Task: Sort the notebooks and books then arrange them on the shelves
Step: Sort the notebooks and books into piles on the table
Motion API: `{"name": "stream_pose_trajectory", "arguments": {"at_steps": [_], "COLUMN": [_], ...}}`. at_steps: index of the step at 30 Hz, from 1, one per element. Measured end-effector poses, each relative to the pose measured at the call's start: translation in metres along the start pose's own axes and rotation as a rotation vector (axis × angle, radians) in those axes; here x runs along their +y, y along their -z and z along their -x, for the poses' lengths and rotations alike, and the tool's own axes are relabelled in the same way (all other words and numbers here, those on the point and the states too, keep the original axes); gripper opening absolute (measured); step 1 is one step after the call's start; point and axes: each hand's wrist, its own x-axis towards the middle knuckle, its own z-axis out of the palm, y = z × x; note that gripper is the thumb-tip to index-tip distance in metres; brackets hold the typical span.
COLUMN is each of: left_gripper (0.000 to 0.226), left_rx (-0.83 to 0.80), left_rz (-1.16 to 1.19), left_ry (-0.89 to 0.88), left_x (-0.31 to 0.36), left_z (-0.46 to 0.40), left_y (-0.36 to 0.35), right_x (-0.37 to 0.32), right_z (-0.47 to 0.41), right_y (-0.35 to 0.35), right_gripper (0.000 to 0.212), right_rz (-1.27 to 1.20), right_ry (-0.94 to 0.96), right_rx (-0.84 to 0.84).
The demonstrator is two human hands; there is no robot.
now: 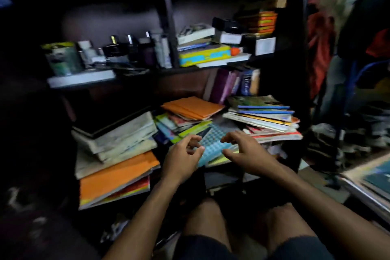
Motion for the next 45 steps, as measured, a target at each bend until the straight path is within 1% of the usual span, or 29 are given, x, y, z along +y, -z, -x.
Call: {"name": "stream_pose_trajectory", "arguments": {"at_steps": [5, 7, 12, 16, 18, 20, 23, 25, 26, 28, 29, 30, 31, 32, 33, 34, 35, 36, 37, 39, 40, 41, 43, 44, 45], "left_gripper": [0.025, 0.027, 0.03, 0.039, 0.042, 0.047, 0.063, 0.076, 0.082, 0.086, 0.086, 0.09, 0.097, 0.102, 0.104, 0.105, 0.105, 0.103, 0.102, 0.098, 0.091, 0.087, 0.091, 0.086, 0.076], "left_rx": [0.098, 0.101, 0.036, -0.03, -0.064, -0.105, -0.123, -0.145, -0.187, -0.257, -0.269, -0.267, -0.265, -0.246, -0.259, -0.271, -0.265, -0.278, -0.298, -0.351, -0.332, -0.295, -0.297, -0.297, -0.313], "left_rz": [0.002, 0.033, 0.052, -0.004, -0.074, -0.155, -0.274, -0.326, -0.324, -0.336, -0.402, -0.509, -0.611, -0.652, -0.666, -0.658, -0.655, -0.649, -0.611, -0.632, -0.631, -0.609, -0.671, -0.681, -0.648], "left_ry": [0.046, 0.047, 0.005, -0.097, -0.154, -0.171, -0.167, -0.169, -0.157, -0.103, -0.085, -0.089, -0.111, -0.134, -0.14, -0.15, -0.141, -0.124, -0.103, -0.048, -0.059, -0.085, -0.172, -0.201, -0.18], "left_x": [-0.017, -0.015, 0.002, 0.023, 0.031, 0.036, 0.035, 0.022, 0.012, -0.007, -0.015, -0.023, -0.029, -0.032, -0.033, -0.033, -0.028, -0.033, -0.04, -0.061, -0.068, -0.067, -0.049, -0.038, -0.029], "left_z": [-0.001, -0.009, -0.049, -0.099, -0.128, -0.161, -0.211, -0.24, -0.252, -0.263, -0.265, -0.266, -0.267, -0.268, -0.268, -0.272, -0.265, -0.276, -0.282, -0.299, -0.302, -0.296, -0.271, -0.259, -0.244], "left_y": [0.045, 0.05, 0.02, -0.022, -0.037, -0.05, -0.061, -0.065, -0.067, -0.076, -0.08, -0.085, -0.089, -0.093, -0.095, -0.095, -0.095, -0.095, -0.096, -0.097, -0.096, -0.095, -0.082, -0.073, -0.064], "right_x": [-0.042, -0.051, -0.038, -0.003, 0.012, 0.028, 0.049, 0.068, 0.077, 0.101, 0.107, 0.116, 0.125, 0.128, 0.129, 0.126, 0.123, 0.118, 0.117, 0.114, 0.112, 0.11, 0.1, 0.093, 0.085], "right_z": [-0.032, -0.042, -0.064, -0.092, -0.111, -0.134, -0.172, -0.203, -0.221, -0.253, -0.264, -0.276, -0.289, -0.298, -0.305, -0.31, -0.314, -0.317, -0.319, -0.317, -0.315, -0.312, -0.307, -0.304, -0.3], "right_y": [-0.017, -0.013, 0.018, 0.05, 0.061, 0.066, 0.066, 0.059, 0.055, 0.043, 0.039, 0.03, 0.02, 0.01, 0.001, -0.006, -0.01, -0.013, -0.016, -0.016, -0.017, -0.016, -0.02, -0.023, -0.025], "right_gripper": [0.026, 0.025, 0.031, 0.033, 0.04, 0.046, 0.054, 0.068, 0.076, 0.09, 0.091, 0.085, 0.075, 0.07, 0.078, 0.094, 0.101, 0.099, 0.091, 0.077, 0.071, 0.065, 0.054, 0.052, 0.052], "right_rz": [0.001, 0.007, 0.041, 0.019, 0.011, -0.013, -0.091, -0.094, -0.109, -0.159, -0.187, -0.23, -0.259, -0.304, -0.347, -0.381, -0.369, -0.356, -0.32, -0.251, -0.229, -0.201, -0.161, -0.149, -0.13], "right_ry": [0.039, 0.022, -0.089, -0.192, -0.236, -0.3, -0.388, -0.453, -0.492, -0.547, -0.555, -0.546, -0.542, -0.533, -0.549, -0.581, -0.605, -0.629, -0.638, -0.621, -0.604, -0.57, -0.469, -0.404, -0.334], "right_rx": [-0.056, -0.073, -0.041, 0.059, 0.092, 0.097, 0.116, 0.13, 0.138, 0.16, 0.167, 0.176, 0.175, 0.203, 0.237, 0.302, 0.359, 0.39, 0.399, 0.376, 0.367, 0.362, 0.347, 0.336, 0.322]}}
